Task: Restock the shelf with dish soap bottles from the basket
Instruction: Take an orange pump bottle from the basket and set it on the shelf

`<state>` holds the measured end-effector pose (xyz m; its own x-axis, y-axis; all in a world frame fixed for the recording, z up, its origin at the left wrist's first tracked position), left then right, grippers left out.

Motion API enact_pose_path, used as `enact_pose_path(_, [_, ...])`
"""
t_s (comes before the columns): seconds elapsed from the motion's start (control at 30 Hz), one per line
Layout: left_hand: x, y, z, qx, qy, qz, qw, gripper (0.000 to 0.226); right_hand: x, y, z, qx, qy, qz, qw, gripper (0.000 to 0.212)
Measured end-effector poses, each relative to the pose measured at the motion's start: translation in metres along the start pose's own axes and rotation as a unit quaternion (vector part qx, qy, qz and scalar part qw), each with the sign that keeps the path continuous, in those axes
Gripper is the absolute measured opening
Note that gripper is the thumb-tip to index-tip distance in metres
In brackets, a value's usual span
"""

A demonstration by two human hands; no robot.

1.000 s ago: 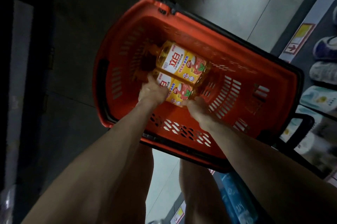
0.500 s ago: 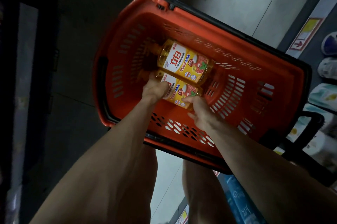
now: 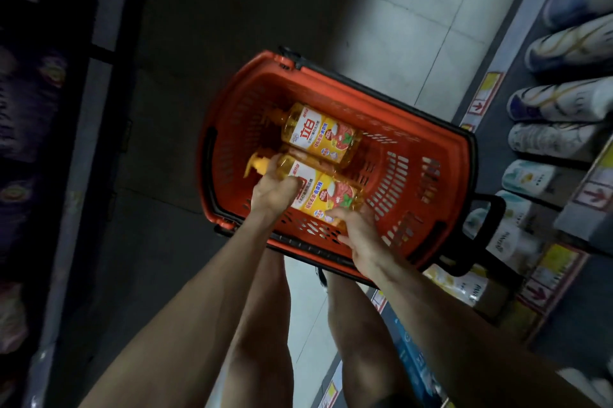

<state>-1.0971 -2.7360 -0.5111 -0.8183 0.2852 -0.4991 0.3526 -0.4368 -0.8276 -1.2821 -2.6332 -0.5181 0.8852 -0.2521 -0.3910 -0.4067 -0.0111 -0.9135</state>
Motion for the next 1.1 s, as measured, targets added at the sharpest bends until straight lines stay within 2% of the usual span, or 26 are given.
enact_pose_path(0.2, [-0.055, -0.072, 0.029, 0.013, 0.004, 0.012, 1.0, 0.09, -0.035, -0.075, -0.019, -0.062, -0.011, 0.053, 0.997, 0.083])
enact_pose_path(0.43, [-0.127, -0.158, 0.069, 0.054, -0.016, 0.027, 0.998, 0.089, -0.073, -0.182, -0.058, -0.123, -0.007, 0.043, 0.991, 0.098])
enact_pose_path(0.7, [-0.23, -0.255, 0.123, 0.108, -0.026, 0.069, 0.991, 0.09, -0.107, -0.317, -0.113, -0.231, 0.02, 0.016, 0.973, 0.084])
enact_pose_path(0.87, [-0.292, -0.312, 0.148, 0.162, -0.024, 0.101, 0.981, 0.09, -0.122, -0.381, -0.152, -0.293, 0.041, 0.002, 0.955, 0.056])
enact_pose_path(1.0, [-0.335, -0.346, 0.158, 0.179, -0.037, 0.145, 0.972, 0.068, -0.13, -0.424, -0.173, -0.332, 0.035, -0.018, 0.943, 0.049])
enact_pose_path(1.1, [-0.363, -0.367, 0.167, 0.195, -0.043, 0.172, 0.965, 0.061, -0.138, -0.449, -0.188, -0.363, 0.034, -0.019, 0.931, 0.048])
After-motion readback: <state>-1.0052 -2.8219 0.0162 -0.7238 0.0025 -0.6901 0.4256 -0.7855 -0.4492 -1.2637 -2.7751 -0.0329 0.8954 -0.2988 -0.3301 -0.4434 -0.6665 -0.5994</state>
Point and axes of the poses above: each hand's wrist, its own y-axis towards the middle knuckle, its own x-axis out of the palm, z = x × y, the point moved 8 cm from there along y, towards the middle knuckle, and after that the axes turned 15 degrees about z, right-handed, at the moved point
